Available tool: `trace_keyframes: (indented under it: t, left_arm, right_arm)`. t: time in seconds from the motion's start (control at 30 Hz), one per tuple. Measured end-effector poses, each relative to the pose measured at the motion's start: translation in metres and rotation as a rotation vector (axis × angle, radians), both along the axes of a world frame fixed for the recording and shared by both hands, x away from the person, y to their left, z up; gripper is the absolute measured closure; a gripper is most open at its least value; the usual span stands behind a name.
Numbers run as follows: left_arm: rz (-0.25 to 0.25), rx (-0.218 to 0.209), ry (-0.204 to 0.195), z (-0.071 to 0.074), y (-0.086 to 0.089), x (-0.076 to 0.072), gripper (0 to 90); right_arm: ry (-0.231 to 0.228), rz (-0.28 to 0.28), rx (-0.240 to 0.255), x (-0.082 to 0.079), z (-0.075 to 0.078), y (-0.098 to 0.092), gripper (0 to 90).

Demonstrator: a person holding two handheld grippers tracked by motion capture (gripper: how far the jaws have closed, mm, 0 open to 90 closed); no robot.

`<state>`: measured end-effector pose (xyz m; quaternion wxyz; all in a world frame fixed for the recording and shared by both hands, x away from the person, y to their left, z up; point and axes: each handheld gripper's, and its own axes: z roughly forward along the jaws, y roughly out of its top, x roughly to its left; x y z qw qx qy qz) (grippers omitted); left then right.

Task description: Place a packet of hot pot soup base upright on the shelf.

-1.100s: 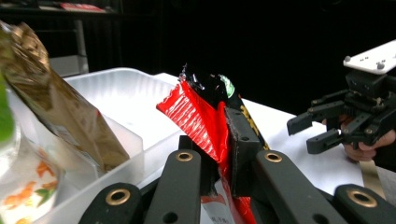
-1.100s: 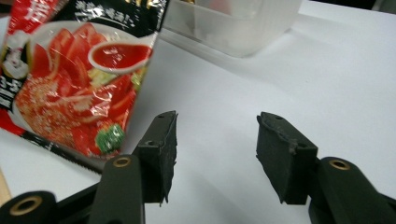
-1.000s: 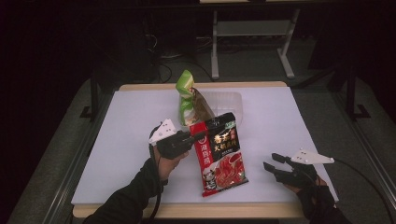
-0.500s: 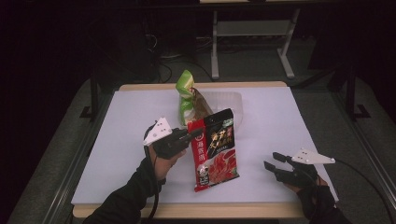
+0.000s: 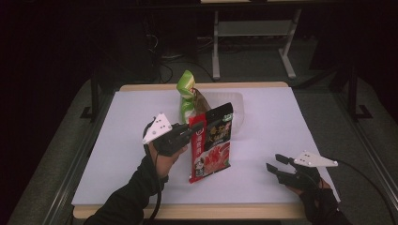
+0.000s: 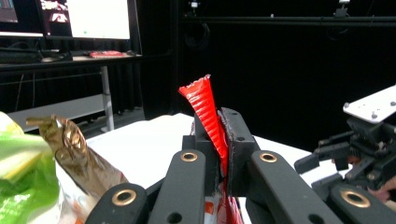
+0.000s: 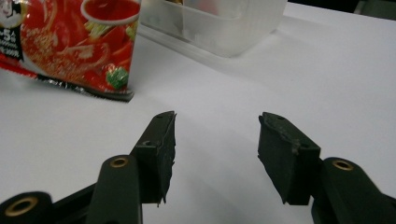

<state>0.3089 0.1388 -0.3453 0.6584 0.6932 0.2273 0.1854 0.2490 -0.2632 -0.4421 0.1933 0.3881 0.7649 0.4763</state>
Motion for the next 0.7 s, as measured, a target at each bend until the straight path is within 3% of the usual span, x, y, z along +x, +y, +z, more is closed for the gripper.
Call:
trace_keyframes:
  t: [0.33, 0.7]
  left_arm:
    - [0.032, 0.034, -0.031, 0.016, -0.007, 0.011, 86.4]
    - [0.049, 0.002, -0.068, 0.042, -0.016, 0.019, 86.8]
  right_arm:
    - [0.018, 0.004, 0.006, 0.000, -0.002, 0.001, 45.4]
    - [0.014, -0.002, 0.009, 0.000, -0.002, -0.001, 45.3]
